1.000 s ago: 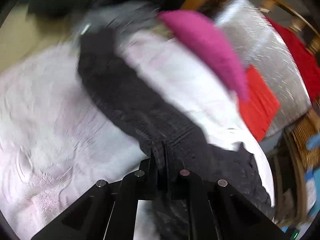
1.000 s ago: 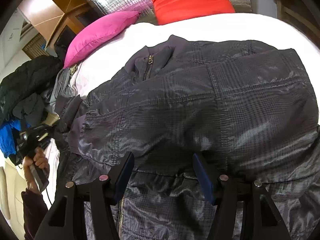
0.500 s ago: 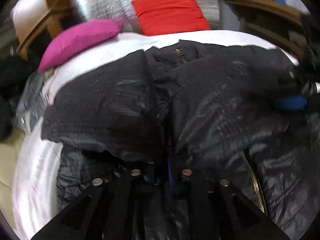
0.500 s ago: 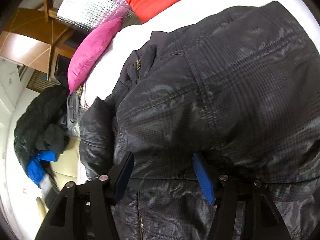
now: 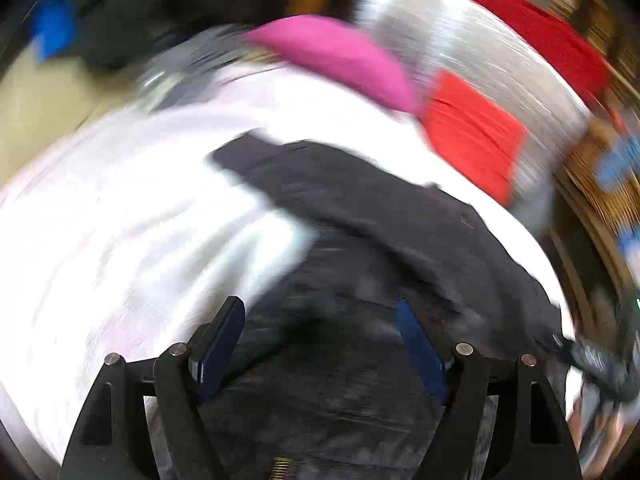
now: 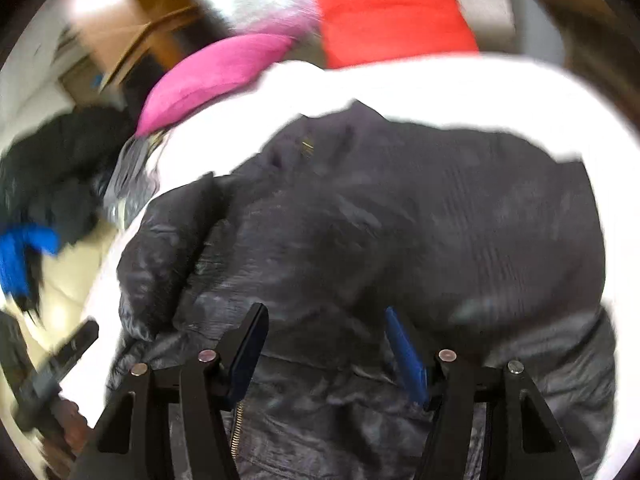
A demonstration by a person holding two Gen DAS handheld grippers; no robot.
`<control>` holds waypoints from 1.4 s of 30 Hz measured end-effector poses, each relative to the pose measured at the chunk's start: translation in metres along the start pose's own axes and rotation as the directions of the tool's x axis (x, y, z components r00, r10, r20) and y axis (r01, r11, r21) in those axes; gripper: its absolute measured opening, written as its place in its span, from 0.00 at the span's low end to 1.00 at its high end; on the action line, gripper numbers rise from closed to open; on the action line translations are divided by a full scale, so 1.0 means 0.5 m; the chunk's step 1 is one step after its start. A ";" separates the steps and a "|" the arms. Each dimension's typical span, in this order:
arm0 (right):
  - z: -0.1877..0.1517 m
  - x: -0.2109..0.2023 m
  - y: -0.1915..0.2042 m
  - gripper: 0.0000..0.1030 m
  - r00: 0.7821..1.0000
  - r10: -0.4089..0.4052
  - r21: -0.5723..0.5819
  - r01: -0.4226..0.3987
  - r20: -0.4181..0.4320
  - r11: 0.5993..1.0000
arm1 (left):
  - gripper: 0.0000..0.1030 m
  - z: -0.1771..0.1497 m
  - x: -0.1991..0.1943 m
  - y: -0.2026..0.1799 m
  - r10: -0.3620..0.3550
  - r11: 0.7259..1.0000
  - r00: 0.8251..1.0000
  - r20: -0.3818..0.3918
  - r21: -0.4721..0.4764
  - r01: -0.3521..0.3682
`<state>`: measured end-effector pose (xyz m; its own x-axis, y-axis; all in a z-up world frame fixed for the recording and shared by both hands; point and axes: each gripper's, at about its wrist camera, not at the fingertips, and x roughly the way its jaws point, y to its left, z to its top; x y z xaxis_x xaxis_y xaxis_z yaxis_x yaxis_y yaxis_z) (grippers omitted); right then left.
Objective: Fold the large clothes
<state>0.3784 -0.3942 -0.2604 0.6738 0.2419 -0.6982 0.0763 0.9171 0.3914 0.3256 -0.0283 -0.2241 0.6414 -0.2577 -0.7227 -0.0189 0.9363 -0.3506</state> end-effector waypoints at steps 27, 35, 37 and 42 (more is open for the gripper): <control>0.110 0.372 0.582 0.19 0.977 -0.213 -0.649 0.149 -0.021 0.746 | 0.75 0.040 -0.008 0.161 0.450 0.869 0.892 -0.038 -0.211 -0.447; 0.195 0.126 0.360 0.15 0.994 0.007 -0.256 0.021 0.105 0.966 | 0.75 0.035 0.001 0.088 0.396 0.913 0.918 0.013 -0.113 -0.392; 0.187 0.058 0.269 0.15 0.990 0.052 -0.134 -0.034 0.134 0.990 | 0.75 0.032 0.013 0.054 0.346 0.937 0.938 0.014 -0.053 -0.345; 0.080 -0.053 0.011 0.15 0.967 0.184 0.170 -0.214 0.175 0.962 | 0.75 0.020 0.054 -0.035 0.224 0.970 0.974 0.005 0.096 -0.224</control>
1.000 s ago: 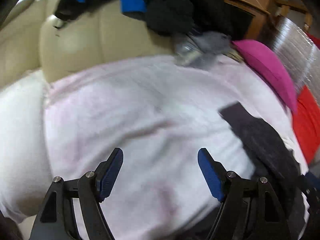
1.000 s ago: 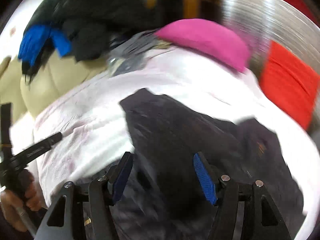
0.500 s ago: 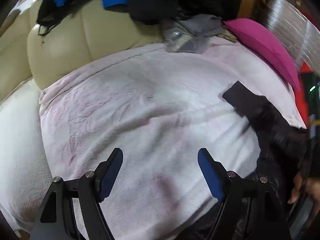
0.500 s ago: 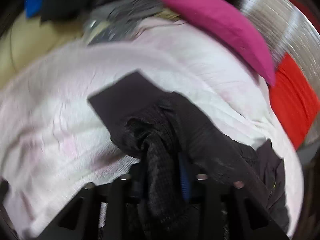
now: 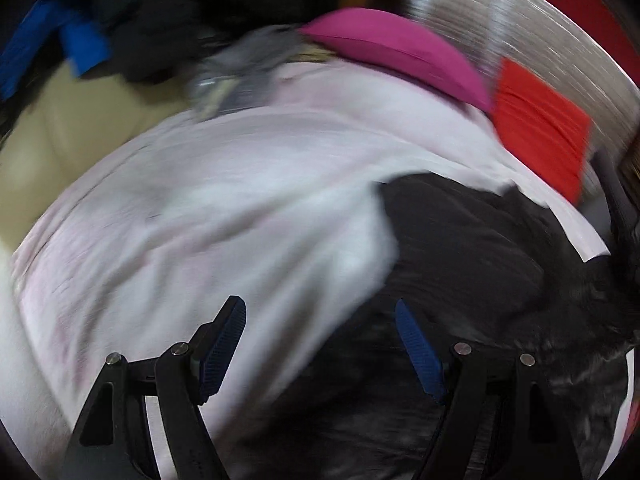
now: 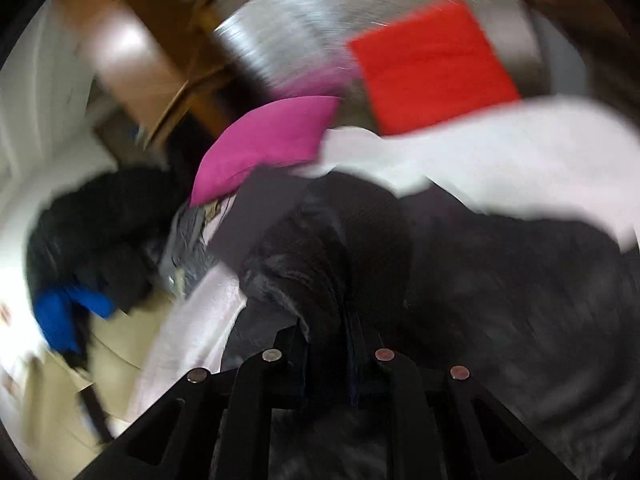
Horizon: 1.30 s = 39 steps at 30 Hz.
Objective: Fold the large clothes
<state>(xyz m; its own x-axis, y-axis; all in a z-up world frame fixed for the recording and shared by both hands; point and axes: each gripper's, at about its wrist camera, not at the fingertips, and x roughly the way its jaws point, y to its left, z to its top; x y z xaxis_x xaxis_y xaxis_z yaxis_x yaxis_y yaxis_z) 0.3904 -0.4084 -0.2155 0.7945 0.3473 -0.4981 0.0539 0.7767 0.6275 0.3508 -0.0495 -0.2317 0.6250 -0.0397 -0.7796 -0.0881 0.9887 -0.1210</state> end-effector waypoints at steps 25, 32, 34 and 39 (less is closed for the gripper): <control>-0.052 -0.026 -0.144 0.74 0.995 0.086 0.229 -0.072 -0.048 0.971 | 0.31 -0.028 0.075 -0.091 0.053 0.983 0.996 -0.077 0.181 -0.038; 0.053 0.041 -0.044 0.74 0.977 -0.202 -0.036 0.200 -0.067 0.979 | 0.34 -0.029 0.081 -0.089 0.071 0.985 0.992 -0.105 0.167 -0.053; 0.077 0.084 -0.012 0.74 0.952 -0.289 -0.115 0.277 -0.100 0.954 | 0.36 -0.030 0.082 -0.088 0.074 0.984 0.991 -0.109 0.168 -0.055; 0.093 0.224 0.030 0.74 0.804 -0.561 -0.284 0.501 -0.195 0.817 | 0.37 -0.024 0.089 -0.088 0.082 0.983 0.990 -0.112 0.174 -0.061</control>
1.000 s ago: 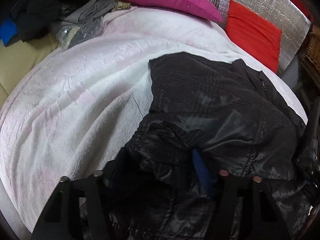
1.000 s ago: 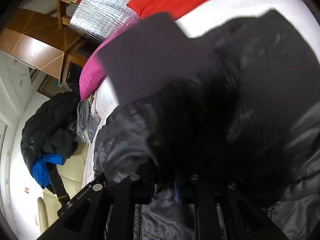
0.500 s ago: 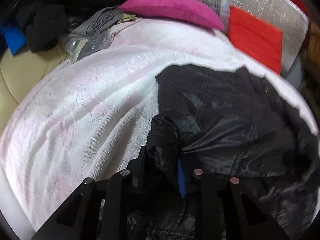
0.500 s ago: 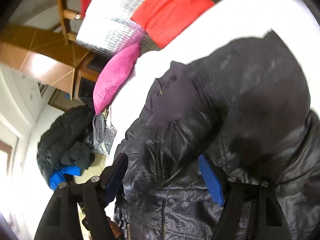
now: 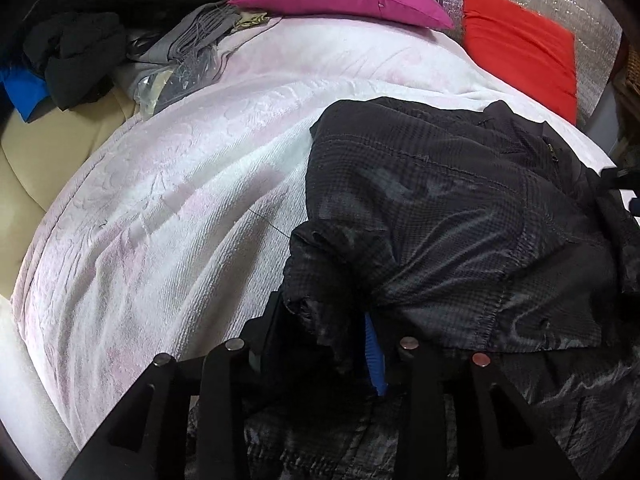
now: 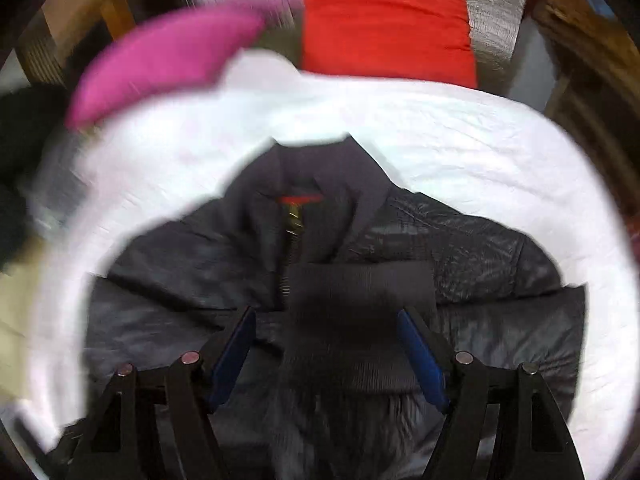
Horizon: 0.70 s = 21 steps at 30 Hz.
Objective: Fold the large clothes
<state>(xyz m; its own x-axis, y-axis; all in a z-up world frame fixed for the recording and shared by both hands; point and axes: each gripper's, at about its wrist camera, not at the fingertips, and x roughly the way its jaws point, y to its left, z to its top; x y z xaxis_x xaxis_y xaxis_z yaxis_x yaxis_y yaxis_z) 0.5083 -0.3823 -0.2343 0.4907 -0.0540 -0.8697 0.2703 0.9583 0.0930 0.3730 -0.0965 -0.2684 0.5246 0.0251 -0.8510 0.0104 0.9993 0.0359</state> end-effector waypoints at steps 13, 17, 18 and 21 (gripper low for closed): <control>-0.052 -0.017 -0.059 0.32 0.989 -0.141 0.028 0.140 0.040 0.990 | 0.40 0.001 0.004 0.014 -0.028 1.000 1.000 -0.005 -0.003 0.028; -0.107 -0.064 -0.167 0.31 0.998 -0.023 0.147 0.014 0.060 0.989 | 0.42 -0.003 0.004 0.015 -0.024 1.000 1.000 -0.003 -0.007 0.024; -0.127 -0.072 -0.196 0.31 0.998 0.004 0.179 -0.014 0.058 0.984 | 0.43 -0.004 0.004 0.016 -0.025 1.000 1.000 -0.003 -0.011 0.025; -0.198 -0.095 -0.267 0.31 0.991 0.113 0.263 -0.126 0.065 0.956 | 0.45 -0.007 0.004 0.015 -0.014 1.000 1.000 0.003 -0.005 0.014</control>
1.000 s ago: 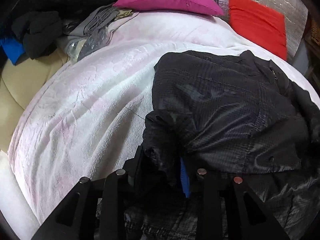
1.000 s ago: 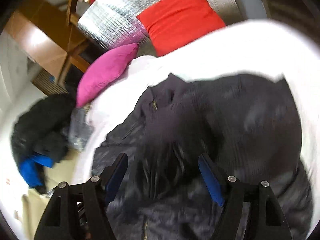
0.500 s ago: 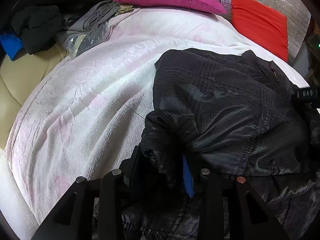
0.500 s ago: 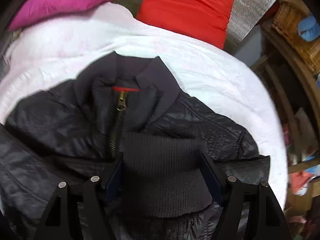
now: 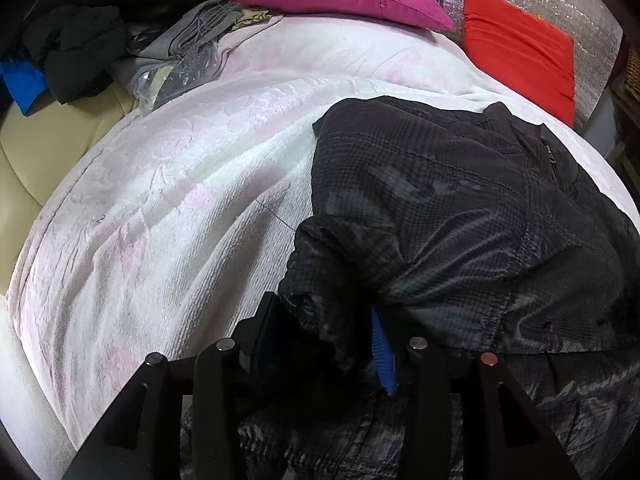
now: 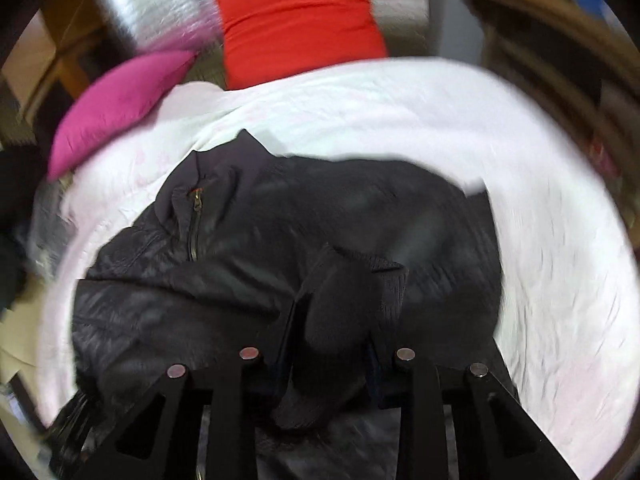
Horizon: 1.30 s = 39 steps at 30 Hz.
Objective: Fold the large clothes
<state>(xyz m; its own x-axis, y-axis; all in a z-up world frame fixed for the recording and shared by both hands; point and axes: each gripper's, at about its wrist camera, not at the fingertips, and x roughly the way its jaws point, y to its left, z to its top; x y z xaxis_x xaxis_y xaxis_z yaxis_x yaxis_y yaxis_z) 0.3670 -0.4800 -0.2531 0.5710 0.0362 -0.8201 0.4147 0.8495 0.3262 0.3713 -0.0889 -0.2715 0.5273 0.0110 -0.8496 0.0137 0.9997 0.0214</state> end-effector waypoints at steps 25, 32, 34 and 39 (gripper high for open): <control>-0.100 -0.022 -0.131 0.20 0.944 0.322 0.134 -0.329 0.071 0.935 | 0.49 -0.044 -0.042 0.002 -0.021 0.998 0.998 0.061 0.067 0.017; -0.074 -0.089 -0.087 0.15 0.947 0.203 0.003 -0.210 0.250 0.978 | 0.48 -0.053 -0.056 -0.005 -0.035 0.996 0.996 0.080 0.079 0.028; -0.063 -0.100 -0.084 0.15 0.937 0.172 -0.009 -0.177 0.305 0.984 | 0.48 -0.056 -0.058 -0.009 -0.040 0.996 0.996 0.085 0.085 0.033; -0.040 -0.057 -0.108 0.15 0.953 0.079 0.015 -0.088 0.293 0.996 | 0.48 -0.059 -0.064 -0.015 -0.051 0.993 0.993 0.109 0.107 0.040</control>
<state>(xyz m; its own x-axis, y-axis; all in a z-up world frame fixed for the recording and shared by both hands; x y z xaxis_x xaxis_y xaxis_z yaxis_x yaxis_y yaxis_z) 0.3140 -0.5164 -0.2570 0.7845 -0.0522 -0.6179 0.3737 0.8349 0.4040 0.3292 -0.0960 -0.2598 0.6151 -0.0429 -0.7873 0.1258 0.9911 0.0443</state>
